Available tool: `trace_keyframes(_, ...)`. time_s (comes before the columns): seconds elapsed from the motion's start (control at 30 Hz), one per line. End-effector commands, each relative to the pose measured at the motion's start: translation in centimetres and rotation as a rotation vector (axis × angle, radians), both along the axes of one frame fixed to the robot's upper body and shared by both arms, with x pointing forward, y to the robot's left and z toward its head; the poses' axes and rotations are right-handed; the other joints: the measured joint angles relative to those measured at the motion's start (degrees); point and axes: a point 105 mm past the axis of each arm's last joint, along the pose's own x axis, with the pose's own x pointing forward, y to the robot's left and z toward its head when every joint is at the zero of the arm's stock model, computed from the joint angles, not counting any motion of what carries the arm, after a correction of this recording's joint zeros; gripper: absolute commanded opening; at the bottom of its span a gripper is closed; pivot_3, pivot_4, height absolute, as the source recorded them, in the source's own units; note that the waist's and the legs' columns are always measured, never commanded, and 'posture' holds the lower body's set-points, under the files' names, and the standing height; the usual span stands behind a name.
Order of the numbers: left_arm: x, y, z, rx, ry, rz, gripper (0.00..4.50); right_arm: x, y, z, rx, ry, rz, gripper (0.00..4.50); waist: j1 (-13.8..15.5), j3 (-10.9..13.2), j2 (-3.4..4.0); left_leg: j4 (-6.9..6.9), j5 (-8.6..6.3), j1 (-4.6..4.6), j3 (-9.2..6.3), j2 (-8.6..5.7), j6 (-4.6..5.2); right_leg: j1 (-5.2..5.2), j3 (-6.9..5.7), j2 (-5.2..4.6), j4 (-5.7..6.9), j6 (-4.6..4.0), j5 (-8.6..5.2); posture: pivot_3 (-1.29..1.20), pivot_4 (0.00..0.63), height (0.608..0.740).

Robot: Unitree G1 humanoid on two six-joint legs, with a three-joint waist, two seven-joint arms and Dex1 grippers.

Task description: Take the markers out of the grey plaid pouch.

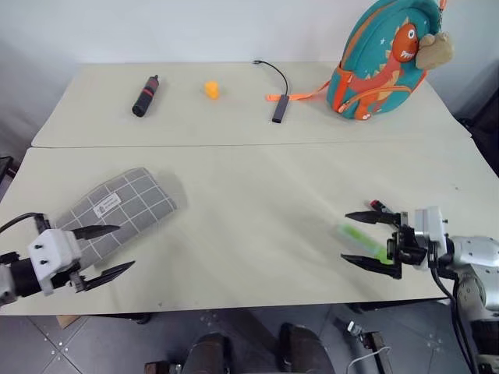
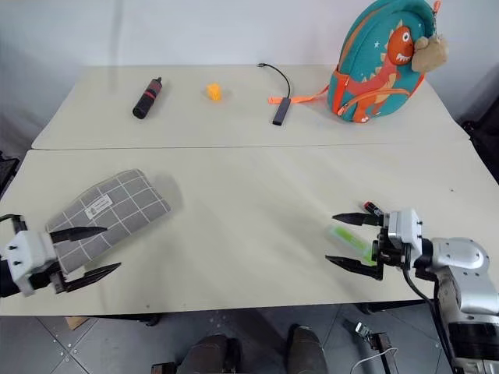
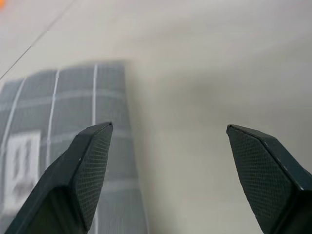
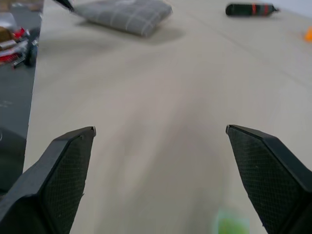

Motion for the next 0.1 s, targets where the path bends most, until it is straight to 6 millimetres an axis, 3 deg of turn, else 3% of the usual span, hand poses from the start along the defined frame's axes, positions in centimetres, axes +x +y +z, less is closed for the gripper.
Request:
trace_keyframes(0.03,0.32,-0.8,-0.85,-0.027,-0.027,0.014,3.96,-0.07,-0.76,-0.04,-0.007,-0.071,-0.067,4.5,-0.1,0.0,-0.01,0.01,-0.01,0.0,0.02,0.03,-0.01,0.0,0.02,0.04,0.0,0.0,0.0,0.0,0.15,0.74)
trace_keyframes(0.1,0.32,-0.94,-0.91,-0.063,-0.028,0.032,3.96,0.04,-0.66,0.22,0.011,-0.095,-0.093,4.5,-0.1,0.0,-0.02,0.05,-0.02,0.02,0.07,0.13,-0.04,0.0,0.07,0.13,0.0,0.0,0.0,0.0,0.15,0.74)
